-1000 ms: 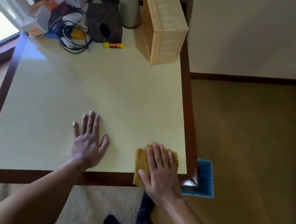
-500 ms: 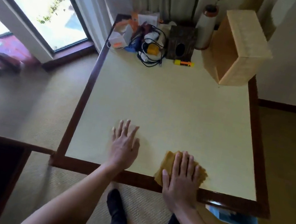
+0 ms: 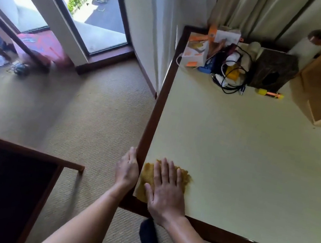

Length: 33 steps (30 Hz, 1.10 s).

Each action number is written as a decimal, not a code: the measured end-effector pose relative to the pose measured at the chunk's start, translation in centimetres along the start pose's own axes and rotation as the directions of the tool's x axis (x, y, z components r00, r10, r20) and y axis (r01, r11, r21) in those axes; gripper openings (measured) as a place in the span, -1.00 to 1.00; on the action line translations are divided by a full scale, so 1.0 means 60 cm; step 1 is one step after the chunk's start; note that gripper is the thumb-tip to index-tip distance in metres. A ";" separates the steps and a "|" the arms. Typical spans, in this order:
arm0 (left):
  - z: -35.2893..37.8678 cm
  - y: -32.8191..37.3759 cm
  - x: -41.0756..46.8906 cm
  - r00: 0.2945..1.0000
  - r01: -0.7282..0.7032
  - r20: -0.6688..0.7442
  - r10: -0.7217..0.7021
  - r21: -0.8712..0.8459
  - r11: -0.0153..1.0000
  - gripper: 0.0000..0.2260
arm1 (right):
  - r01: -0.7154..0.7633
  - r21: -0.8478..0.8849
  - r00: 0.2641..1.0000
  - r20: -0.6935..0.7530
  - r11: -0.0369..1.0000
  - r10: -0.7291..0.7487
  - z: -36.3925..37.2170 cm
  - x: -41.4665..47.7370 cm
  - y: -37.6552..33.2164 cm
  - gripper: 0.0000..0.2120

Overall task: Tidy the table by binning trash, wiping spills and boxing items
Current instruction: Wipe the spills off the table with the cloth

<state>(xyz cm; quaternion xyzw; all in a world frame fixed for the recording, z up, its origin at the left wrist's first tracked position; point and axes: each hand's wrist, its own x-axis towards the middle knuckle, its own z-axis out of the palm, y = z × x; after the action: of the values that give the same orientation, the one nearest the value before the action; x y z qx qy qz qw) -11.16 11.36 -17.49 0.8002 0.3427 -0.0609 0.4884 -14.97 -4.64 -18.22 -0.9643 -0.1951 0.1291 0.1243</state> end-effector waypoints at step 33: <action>-0.008 0.000 0.029 0.968 0.201 0.222 -0.115 -0.416 0.887 -0.64 | -0.149 -0.093 0.988 -0.061 0.984 0.144 -0.022 0.139 0.020 -0.29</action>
<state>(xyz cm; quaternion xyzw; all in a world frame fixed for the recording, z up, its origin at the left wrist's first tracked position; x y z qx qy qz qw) -9.94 12.58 -18.00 0.6306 0.3634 -0.0988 0.6787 -6.74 -2.58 -18.99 -0.9840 -0.1263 0.1021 0.0728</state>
